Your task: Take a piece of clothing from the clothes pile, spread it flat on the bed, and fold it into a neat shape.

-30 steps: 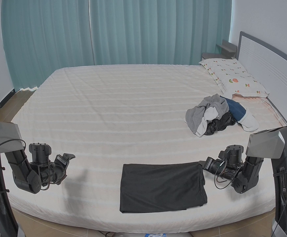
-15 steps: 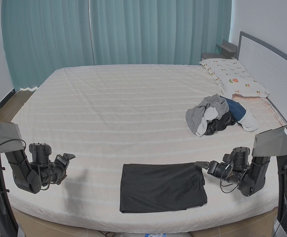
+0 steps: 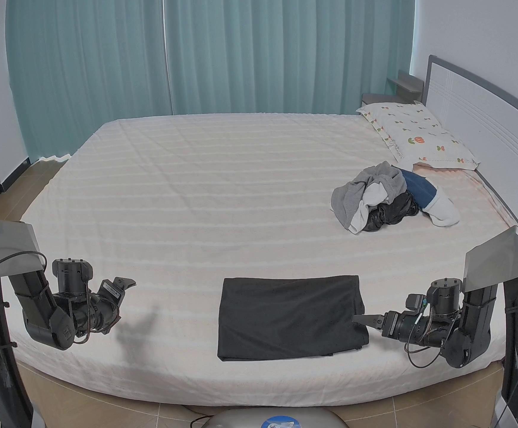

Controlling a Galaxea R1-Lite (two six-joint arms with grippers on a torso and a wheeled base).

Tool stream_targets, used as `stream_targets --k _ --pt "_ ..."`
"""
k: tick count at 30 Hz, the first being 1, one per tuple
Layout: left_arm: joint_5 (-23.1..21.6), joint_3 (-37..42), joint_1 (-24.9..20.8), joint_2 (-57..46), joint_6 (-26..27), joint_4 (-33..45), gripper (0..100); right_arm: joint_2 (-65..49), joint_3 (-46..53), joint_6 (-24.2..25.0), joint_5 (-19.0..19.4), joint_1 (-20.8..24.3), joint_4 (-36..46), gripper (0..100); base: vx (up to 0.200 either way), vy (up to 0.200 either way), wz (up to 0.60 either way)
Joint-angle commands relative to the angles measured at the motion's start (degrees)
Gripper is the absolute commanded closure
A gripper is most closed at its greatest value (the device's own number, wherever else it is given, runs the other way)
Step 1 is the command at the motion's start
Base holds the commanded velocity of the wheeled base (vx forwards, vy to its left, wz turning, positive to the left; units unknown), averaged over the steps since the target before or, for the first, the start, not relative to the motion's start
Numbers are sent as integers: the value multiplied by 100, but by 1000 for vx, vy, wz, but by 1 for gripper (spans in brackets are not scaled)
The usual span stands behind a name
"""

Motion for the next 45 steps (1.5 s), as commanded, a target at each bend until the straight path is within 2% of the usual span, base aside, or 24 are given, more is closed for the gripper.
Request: stream_targets --k 1,7,11,12,17,20,34,35,44,45 --pt "-6 -1 3 3 -3 -4 0 151 -84 -12 5 77 -12 0 0 0 0" --pt "-6 -28 3 12 -3 -4 0 195 -383 -12 5 139 163 0 0 0 0" --pt "-6 -36 3 12 -3 -4 0 169 -532 -21 5 174 603 0 0 0 0" --pt "-6 -36 3 12 -3 -4 0 151 -515 -21 5 183 673 100 0 0 0" --pt "-6 -45 3 12 -3 -4 0 63 -321 -109 -4 209 700 100 0 0 0" --pt "-6 -45 3 12 -11 -4 0 37 -119 -417 -4 174 700 100 0 0 0" --pt "-6 -45 3 12 -11 -4 0 -33 -5 -443 5 104 647 100 0 0 0" --pt "-6 -45 3 12 -11 -4 0 -25 4 -443 5 104 647 0 0 0 0" --pt "-6 -80 3 38 -11 -4 0 -112 -66 -390 -48 68 585 0 0 0 0" --pt "-6 -89 11 47 -11 -13 0 -183 -128 -329 -39 -55 550 0 0 0 0"
